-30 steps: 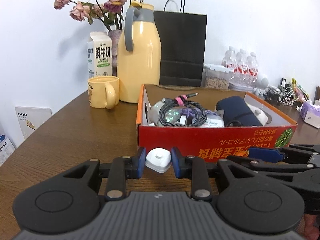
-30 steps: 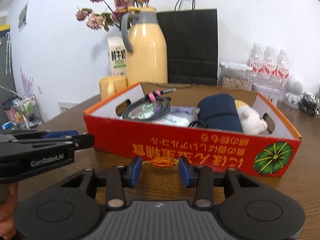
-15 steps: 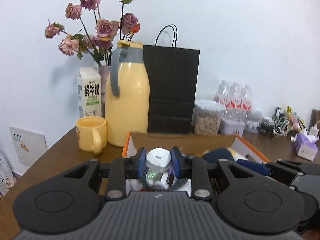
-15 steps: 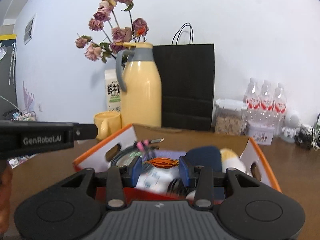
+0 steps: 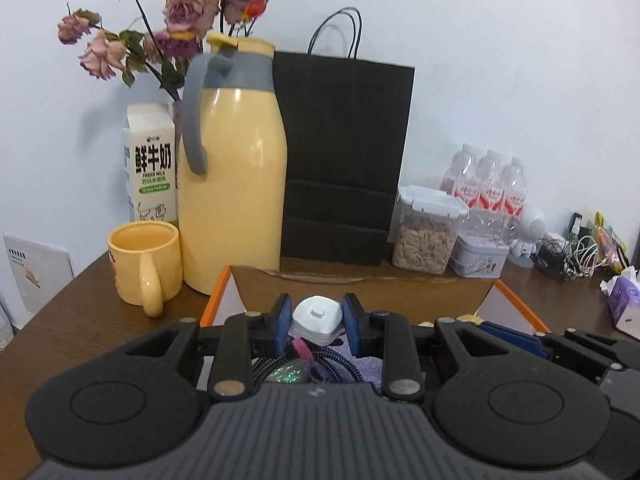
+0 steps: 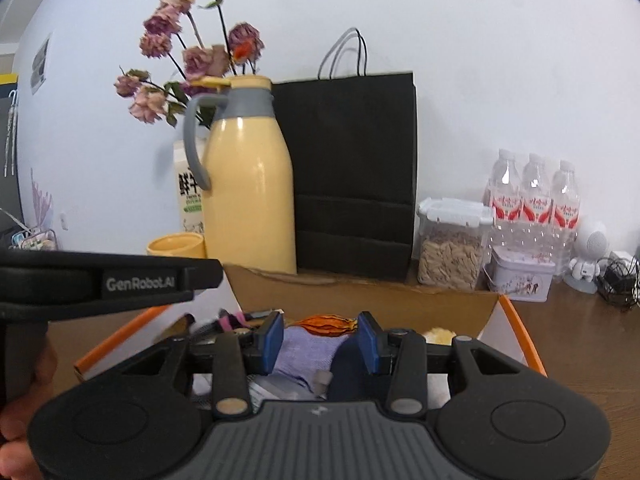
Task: Organize objects
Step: 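Carry the white plug and orange clip into the box, then open both tools to release the plug and clip in the box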
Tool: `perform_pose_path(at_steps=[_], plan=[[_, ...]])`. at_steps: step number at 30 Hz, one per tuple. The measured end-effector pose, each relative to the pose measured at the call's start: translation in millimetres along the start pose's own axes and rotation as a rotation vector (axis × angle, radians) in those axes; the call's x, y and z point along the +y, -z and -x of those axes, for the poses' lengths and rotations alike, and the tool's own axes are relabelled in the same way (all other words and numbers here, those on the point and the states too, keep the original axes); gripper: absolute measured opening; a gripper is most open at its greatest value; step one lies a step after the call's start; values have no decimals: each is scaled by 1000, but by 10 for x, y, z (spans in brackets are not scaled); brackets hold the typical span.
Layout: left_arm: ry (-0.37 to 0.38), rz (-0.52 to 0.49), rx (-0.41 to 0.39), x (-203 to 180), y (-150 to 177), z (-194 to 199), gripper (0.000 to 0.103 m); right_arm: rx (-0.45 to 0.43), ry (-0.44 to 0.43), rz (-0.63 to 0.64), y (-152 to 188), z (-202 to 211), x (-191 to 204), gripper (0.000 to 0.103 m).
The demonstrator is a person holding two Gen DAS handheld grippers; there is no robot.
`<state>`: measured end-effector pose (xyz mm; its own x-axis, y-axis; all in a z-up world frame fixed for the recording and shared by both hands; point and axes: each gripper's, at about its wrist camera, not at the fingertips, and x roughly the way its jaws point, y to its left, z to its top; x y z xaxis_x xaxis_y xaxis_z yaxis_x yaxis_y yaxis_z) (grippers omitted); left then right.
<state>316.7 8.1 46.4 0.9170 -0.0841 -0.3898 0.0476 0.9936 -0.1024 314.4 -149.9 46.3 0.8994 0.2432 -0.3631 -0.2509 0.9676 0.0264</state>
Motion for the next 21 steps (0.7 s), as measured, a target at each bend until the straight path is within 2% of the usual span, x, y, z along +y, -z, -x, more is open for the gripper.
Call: perform_pose_path(at_steps=[11, 12, 13, 14, 15, 16, 17, 19, 21], plan=[[10, -25, 16, -25, 51, -27, 29, 22, 16, -13, 37, -42, -96, 39], [5, -30, 13, -34, 51, -24, 37, 20, 14, -12, 33, -32, -93, 40], [0, -36, 11, -44, 51, -24, 60, 22, 12, -10, 31, -27, -95, 40], [-10, -39, 5, -52, 55, -15, 73, 26, 13, -12, 29, -21, -101, 41], [-18, -42, -16, -57, 59, 4, 95, 25, 18, -15, 29, -15, -108, 45], [-25, -43, -34, -60, 61, 21, 103, 24, 26, -20, 31, -8, -117, 60], [-36, -39, -56, -59, 60, 44, 103, 21, 32, -24, 32, 2, -126, 80], [-51, -27, -71, -48, 41, 59, 103, 7, 50, -32, 34, 25, -142, 99], [-58, -13, -65, -24, 28, 41, 103, 5, 60, -42, 29, 30, -170, 103]])
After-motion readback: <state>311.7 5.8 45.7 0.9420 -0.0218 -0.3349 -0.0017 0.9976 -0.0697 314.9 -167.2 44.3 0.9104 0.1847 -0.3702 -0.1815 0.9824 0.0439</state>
